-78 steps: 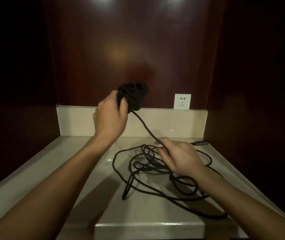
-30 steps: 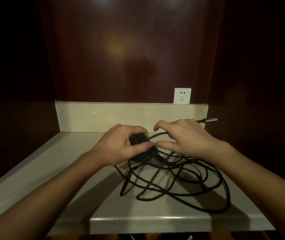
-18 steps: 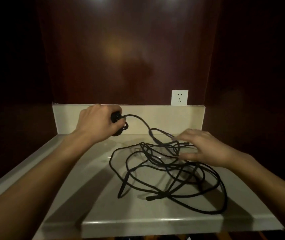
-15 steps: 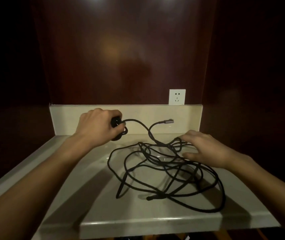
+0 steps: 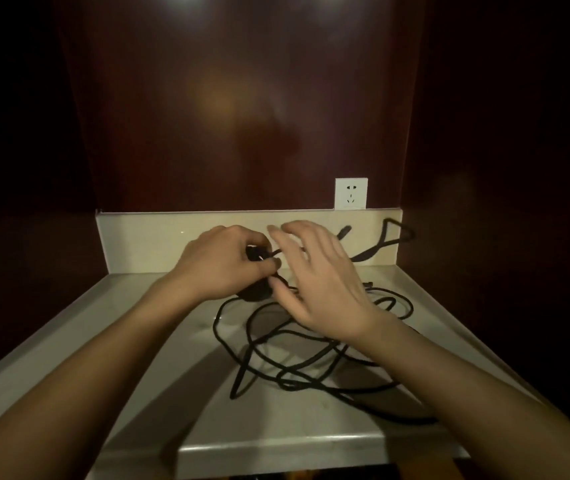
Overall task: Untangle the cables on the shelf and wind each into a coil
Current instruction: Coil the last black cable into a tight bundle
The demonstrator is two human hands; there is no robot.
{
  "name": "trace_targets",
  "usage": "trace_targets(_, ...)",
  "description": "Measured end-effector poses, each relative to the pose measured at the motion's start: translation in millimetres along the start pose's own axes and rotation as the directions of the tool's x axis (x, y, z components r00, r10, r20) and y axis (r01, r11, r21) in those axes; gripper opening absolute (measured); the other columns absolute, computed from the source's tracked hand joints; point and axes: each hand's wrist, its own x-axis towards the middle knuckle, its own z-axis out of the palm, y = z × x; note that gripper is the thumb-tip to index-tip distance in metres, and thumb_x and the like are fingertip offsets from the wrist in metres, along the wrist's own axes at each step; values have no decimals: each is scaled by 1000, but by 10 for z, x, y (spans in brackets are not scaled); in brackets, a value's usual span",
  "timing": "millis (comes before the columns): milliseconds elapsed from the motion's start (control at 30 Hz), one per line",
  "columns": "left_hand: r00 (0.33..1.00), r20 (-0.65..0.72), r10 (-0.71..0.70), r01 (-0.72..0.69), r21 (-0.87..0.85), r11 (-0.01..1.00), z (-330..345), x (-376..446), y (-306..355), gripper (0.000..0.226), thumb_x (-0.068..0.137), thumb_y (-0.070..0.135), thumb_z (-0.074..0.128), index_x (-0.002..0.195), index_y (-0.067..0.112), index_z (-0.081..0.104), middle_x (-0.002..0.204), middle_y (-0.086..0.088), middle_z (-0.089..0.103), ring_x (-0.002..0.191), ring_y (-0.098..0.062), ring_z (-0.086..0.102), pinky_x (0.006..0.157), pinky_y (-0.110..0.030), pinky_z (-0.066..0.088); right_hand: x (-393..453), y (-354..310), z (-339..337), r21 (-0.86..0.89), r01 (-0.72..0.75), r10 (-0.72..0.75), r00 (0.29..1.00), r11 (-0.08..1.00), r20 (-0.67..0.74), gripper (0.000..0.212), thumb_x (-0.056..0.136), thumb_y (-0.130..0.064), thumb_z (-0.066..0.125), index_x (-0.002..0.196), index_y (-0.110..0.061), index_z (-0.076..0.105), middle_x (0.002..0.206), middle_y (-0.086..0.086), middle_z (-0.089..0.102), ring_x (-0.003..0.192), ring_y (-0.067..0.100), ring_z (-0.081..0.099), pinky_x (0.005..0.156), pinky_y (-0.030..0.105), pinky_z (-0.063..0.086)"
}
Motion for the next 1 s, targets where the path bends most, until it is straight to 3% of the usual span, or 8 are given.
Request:
trace_targets(133, 984, 140, 108, -22, -512, 859, -88, -91, -7, 8, 91, 25, 71, 89, 19, 76, 76, -5, 72, 68, -12, 68, 65, -26, 50, -4, 239, 8, 47, 78, -76, 996, 996, -46, 57, 96, -45, 49, 132, -1, 56, 114, 13, 60, 110, 29, 55, 107, 45, 35)
trace_targets(333, 960, 194, 202, 85, -890, 448, -155, -241, -31, 23, 89, 28, 60, 101, 17, 76, 100, -14, 72, 95, -32, 66, 83, -36, 52, 149, 314, -77, 251, 56, 12, 966, 966, -259, 25, 99, -23, 56, 98, 0, 67, 81, 8, 57, 74, 24, 53, 66, 39, 43)
trace_targets(400, 972, 155, 175, 92, -942, 321, -104, -285, 16, 24, 88, 32, 59, 98, 21, 78, 101, -11, 71, 95, -31, 64, 81, -39, 49, 185, 260, -49, 326, 18, 73, 961, 945, -265, 11, 91, -7, 66, 100, 0, 66, 87, 9, 56, 79, 24, 52, 67, 39, 46)
trace_targets(500, 992, 122, 22, 118, -986, 120, -110, -327, 86, 26, 87, 38, 60, 87, 24, 81, 92, -3, 74, 82, -15, 68, 67, -29, 54, 141, 215, -15, 440, -49, 124, 982, 897, -142, 47, 87, 9, 55, 133, -4, 55, 117, 9, 53, 109, 21, 52, 91, 30, 47)
trace_targets(600, 987, 110, -121, 105, -993, -51, -140, -328, 34, 30, 81, 41, 56, 84, 21, 77, 81, 1, 70, 66, -9, 64, 53, -20, 51, 26, 160, -30, 680, -187, 252, 968, 709, 3, 59, 93, 17, 32, 144, -7, 46, 139, 7, 49, 132, 12, 48, 106, 28, 47)
trace_targets(767, 963, 67, -259, 66, -998, -12, -75, -279, -19, 26, 81, 41, 58, 69, 26, 76, 76, 6, 67, 66, -7, 56, 62, -24, 38, 19, 158, -113, 909, -417, 537, 769, 13, 346, 41, 102, 8, 33, 126, -9, 62, 118, 13, 68, 106, 21, 70, 72, 29, 60)
trace_targets(900, 964, 36, -264, 4, -993, -122, -48, -274, -86, 25, 88, 34, 54, 74, 24, 71, 77, 3, 64, 62, -7, 54, 48, -19, 41, -33, 360, -98, 842, -491, 568, 636, -224, 522, 43, 97, 11, 33, 115, -7, 67, 111, 13, 73, 82, 19, 73, 65, 25, 58)
trace_targets(1000, 975, 25, -219, -14, -984, -175, -87, -304, -105, 20, 84, 34, 54, 91, 18, 62, 82, 0, 64, 60, -8, 59, 46, -17, 45, -134, 479, -77, 705, -702, 501, 577, -100, 645, 45, 95, 11, 35, 111, -9, 72, 103, 10, 76, 70, 17, 65, 61, 23, 53)
